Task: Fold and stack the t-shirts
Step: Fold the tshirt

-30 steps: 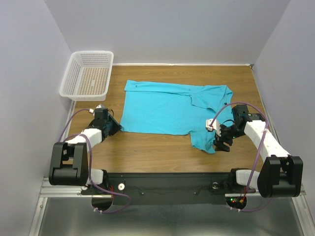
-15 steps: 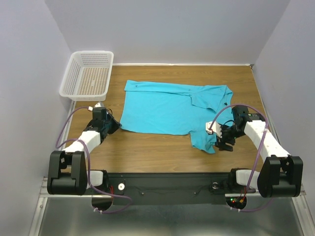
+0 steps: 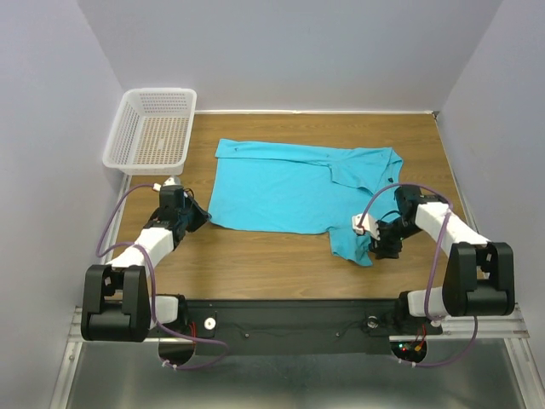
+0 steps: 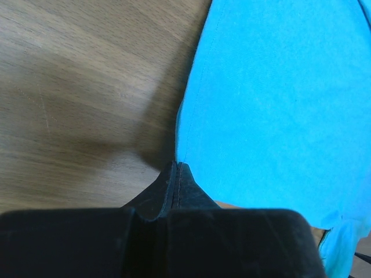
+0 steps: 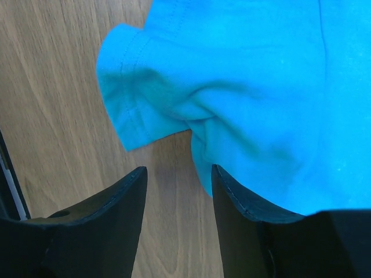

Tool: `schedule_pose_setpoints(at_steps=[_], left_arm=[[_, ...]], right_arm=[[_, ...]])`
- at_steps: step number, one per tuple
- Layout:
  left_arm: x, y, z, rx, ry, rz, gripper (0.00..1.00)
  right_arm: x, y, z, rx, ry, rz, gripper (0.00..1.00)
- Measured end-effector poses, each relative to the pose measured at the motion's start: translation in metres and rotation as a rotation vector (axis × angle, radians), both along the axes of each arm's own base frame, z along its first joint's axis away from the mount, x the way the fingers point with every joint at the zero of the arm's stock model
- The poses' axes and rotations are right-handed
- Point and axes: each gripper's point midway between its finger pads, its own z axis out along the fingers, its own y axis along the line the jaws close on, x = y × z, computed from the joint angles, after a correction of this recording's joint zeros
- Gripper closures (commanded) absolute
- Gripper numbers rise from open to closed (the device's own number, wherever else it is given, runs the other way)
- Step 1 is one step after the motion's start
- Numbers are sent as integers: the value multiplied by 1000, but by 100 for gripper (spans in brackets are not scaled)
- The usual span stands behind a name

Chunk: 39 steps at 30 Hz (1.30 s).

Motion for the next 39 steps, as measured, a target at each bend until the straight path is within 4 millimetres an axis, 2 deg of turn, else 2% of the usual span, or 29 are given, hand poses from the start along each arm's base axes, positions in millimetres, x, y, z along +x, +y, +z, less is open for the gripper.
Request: schedule_pose_setpoints(at_steps=[16,18,22,23,25,27,29,33,36,39], left_arm=[[-1,-3,0,-8,2,-18,100],[-1,-3,0,-8,2,-18,100],[-1,-3,0,-8,2,-18,100],[-1,-3,0,-9,3,-19,100],[-1,-3,0,-9,3,-19,100],[-1,-3,0,-9,3,-19,100],[-1,-3,0,-10,3,-21,100],[-2,-4,0,-11,4,-22,100],[-3,-4,4,-12,-3,-22,100],[-4,-4,10,-14,-18,-24,100]], right_arm=[[5,0,-18,-2,0,-30,54],[7,0,-18,-2,-5,-38,59],[12,-1,-19,-2,-23,-50,80],[16,-1,-19,-2,-35,-55,89],[17,-1,-18,-4,-41,-64,99],[19,-2,-17,-10,-47,-79,99],[20,-4,-14,-16,-54,-105,99],[27,-2,8,1,-107,-153,99],[41,6,39,54,-167,-181,100],[50,12,58,99,-193,-198,99]])
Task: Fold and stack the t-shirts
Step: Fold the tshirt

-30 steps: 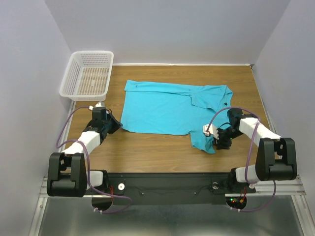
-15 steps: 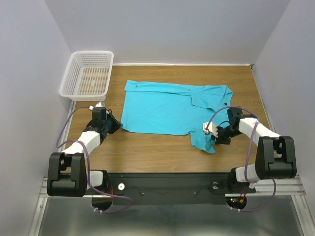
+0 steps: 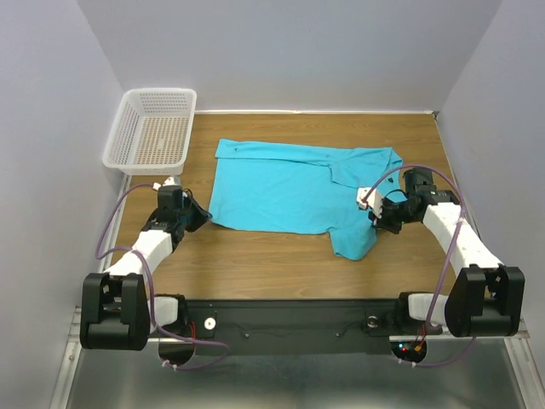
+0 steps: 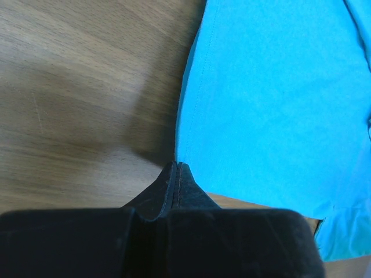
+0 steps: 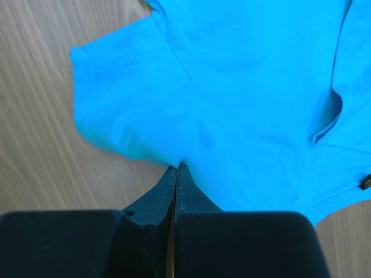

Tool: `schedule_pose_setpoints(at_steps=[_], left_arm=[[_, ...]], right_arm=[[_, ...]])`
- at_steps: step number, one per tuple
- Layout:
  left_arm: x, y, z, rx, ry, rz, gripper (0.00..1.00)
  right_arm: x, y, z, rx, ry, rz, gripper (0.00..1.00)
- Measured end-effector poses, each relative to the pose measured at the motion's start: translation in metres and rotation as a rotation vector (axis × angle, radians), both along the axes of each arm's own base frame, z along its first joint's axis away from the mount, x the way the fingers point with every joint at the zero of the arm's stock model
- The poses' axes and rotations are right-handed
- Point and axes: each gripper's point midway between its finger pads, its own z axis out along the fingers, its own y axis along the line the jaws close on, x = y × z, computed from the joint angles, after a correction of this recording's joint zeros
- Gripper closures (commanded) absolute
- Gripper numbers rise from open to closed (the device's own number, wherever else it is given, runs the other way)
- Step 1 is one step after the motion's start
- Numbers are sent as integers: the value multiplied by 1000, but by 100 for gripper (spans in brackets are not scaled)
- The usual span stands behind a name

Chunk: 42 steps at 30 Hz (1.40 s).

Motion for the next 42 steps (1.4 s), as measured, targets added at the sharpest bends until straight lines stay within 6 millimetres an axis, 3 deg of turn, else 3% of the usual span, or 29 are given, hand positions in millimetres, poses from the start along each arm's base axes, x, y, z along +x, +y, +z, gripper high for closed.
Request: schedule_pose_setpoints(at_steps=[7,12,20,28,42], left_arm=[[-4,0,9,-2,-11,-4,100],[1,0,29,0,-54,-5,100],[4,3,44,0,-79,4,100],[11,9,54,-2,-88,23,100],[39,12,42,-34,-17,39,100]], right_arm=[[-3,8,9,59,45,-38,99],[4,7,18,84,51,-76,99],[28,-20,37,135,25,-211,100],[40,-32,34,194,71,-289,99],[72,-39,31,293,136,-367,100]])
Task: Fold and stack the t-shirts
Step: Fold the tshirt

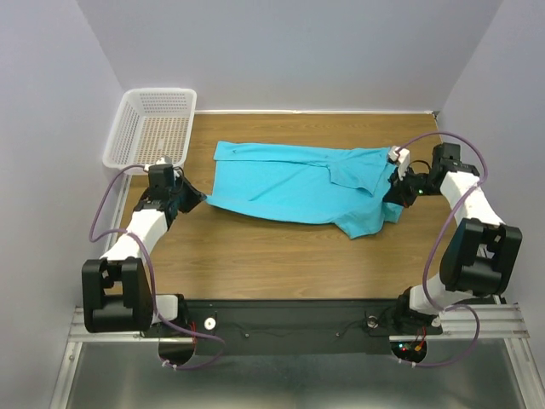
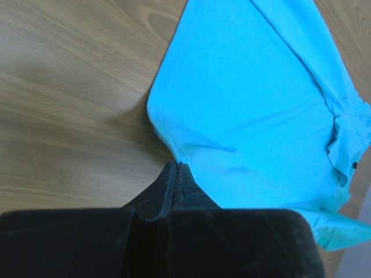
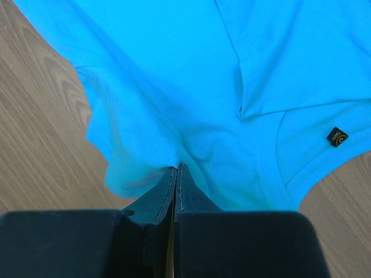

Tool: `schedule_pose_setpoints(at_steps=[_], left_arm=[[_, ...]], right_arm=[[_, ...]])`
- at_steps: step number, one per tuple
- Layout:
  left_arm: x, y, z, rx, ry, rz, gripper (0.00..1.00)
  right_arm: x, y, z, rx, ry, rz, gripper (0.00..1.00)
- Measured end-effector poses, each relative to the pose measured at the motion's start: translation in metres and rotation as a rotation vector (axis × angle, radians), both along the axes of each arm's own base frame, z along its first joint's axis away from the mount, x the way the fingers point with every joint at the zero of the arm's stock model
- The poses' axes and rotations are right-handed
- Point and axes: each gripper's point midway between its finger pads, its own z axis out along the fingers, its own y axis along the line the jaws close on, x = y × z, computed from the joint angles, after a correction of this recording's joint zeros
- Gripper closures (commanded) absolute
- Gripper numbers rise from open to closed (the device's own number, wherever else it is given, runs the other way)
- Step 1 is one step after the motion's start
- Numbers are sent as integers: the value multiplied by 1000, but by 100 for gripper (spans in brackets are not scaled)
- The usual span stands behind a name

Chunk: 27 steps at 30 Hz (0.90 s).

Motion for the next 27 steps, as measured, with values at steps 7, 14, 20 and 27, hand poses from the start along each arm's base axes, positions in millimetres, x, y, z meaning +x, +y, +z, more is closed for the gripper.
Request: schedule_pose_setpoints(at_steps=[7,14,20,27], left_arm=[[21,6,-5,-14,14,8,100],[37,3,-21,-22,66,-18,100],[55,1,-24,-27,73,-42,100],[65,0,-18,-19,57,-60,100]], right_arm=[[16,-4,-4,52,32,-26,100],[26,-3,-9,97,61,-38,100],[33,-1,-18,145,109,-48,100],[43,2,-16,195,121,-54,99]])
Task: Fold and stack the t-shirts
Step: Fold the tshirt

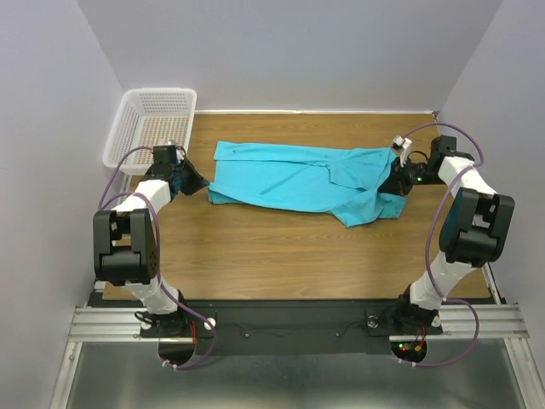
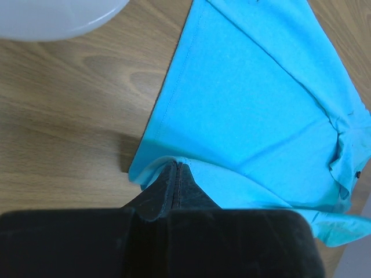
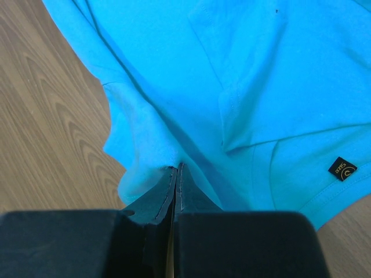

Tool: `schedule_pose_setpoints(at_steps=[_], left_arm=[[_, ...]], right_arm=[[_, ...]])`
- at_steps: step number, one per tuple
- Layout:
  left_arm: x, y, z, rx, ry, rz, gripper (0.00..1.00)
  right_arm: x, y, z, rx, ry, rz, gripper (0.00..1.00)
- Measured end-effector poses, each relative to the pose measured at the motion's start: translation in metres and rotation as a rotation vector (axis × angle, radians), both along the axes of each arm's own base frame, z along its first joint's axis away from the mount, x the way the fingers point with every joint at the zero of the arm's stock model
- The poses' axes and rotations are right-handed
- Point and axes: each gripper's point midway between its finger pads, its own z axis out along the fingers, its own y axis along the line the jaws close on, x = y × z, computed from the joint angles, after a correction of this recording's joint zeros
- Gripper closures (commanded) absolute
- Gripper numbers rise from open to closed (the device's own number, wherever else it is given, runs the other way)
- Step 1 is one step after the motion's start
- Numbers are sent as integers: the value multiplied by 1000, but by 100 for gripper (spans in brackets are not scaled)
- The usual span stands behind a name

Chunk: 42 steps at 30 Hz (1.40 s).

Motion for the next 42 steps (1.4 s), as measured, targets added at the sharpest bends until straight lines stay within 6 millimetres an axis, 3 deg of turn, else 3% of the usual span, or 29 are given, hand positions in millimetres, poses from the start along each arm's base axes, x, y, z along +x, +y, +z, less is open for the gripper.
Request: schedule_pose_setpoints(at_steps=[9,17,26,42], left_arm=[[8,1,-9,21,35,-25,100],[25,3,-9,40,30,-45,100],[33,3,-25,52,70,-65,100],[49,-12,-30,79,73,-136,100]], right_arm=[[8,-2,8,28,-11,-13,99],[9,-3,-3,46,34,-28,99],[19,-8,-7,70,59,-53,99],[19,-9,-11,95,78,-62,99]])
